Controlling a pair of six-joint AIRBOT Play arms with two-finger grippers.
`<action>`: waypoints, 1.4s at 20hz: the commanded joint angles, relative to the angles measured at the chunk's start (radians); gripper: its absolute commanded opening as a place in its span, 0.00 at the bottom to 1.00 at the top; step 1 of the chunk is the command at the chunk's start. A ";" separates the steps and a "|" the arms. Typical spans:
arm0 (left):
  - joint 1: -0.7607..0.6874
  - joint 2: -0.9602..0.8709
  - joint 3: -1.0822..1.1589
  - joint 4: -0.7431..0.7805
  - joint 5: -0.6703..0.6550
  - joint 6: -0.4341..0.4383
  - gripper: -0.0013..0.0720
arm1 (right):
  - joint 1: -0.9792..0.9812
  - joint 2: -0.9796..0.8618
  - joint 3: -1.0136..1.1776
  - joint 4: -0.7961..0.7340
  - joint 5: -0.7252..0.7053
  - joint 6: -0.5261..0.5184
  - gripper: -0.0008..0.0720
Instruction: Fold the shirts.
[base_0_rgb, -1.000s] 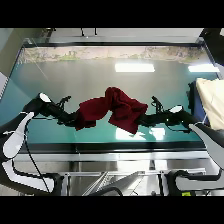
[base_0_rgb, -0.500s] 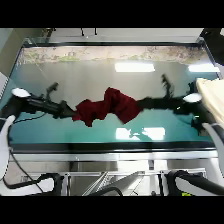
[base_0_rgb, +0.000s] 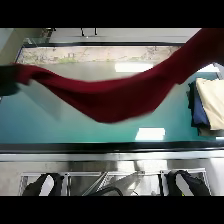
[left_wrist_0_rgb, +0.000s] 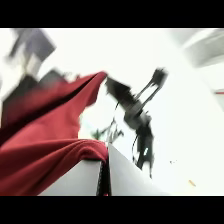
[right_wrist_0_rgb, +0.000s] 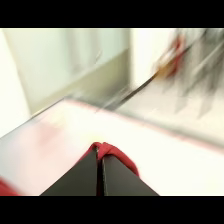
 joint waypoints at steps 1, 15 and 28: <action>0.142 0.150 0.001 -0.289 0.014 0.072 0.03 | -0.050 0.054 0.145 -0.095 -0.051 0.007 0.03; -0.182 -0.186 0.000 0.808 0.644 0.163 0.03 | 0.168 -0.567 -0.260 0.125 0.004 -0.325 0.03; -0.275 -0.957 0.527 0.812 0.475 0.149 0.96 | 0.232 -0.866 -0.198 0.072 -0.428 -0.254 0.50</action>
